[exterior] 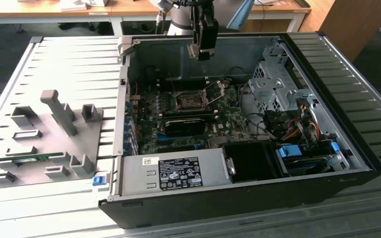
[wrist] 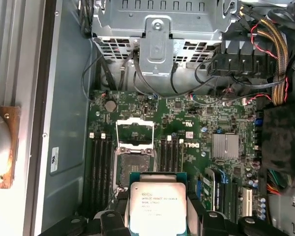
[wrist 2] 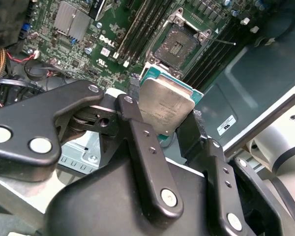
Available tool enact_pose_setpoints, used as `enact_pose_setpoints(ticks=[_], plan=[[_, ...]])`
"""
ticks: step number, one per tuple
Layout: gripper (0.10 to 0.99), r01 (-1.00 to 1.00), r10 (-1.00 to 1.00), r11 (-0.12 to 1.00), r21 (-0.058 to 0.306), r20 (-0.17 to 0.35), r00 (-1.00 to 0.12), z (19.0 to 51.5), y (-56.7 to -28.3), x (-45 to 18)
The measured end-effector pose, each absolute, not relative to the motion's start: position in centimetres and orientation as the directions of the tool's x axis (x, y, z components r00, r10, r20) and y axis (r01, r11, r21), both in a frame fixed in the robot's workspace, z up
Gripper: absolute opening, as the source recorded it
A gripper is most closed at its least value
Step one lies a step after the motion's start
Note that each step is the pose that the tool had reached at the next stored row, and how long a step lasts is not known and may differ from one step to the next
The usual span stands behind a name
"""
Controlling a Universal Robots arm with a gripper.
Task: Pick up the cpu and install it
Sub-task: 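Place the cpu into insertion slot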
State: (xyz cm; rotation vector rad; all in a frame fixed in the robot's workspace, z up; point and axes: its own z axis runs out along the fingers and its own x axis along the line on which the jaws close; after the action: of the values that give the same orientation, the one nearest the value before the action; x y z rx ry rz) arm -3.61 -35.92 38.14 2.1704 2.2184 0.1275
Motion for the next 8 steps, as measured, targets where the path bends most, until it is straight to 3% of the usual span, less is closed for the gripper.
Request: enact_pose_setpoints(ticks=[8], plan=[[0.541, 0.996, 0.999, 0.02, 0.087, 0.031, -0.023, 37.39, -35.88, -3.61]])
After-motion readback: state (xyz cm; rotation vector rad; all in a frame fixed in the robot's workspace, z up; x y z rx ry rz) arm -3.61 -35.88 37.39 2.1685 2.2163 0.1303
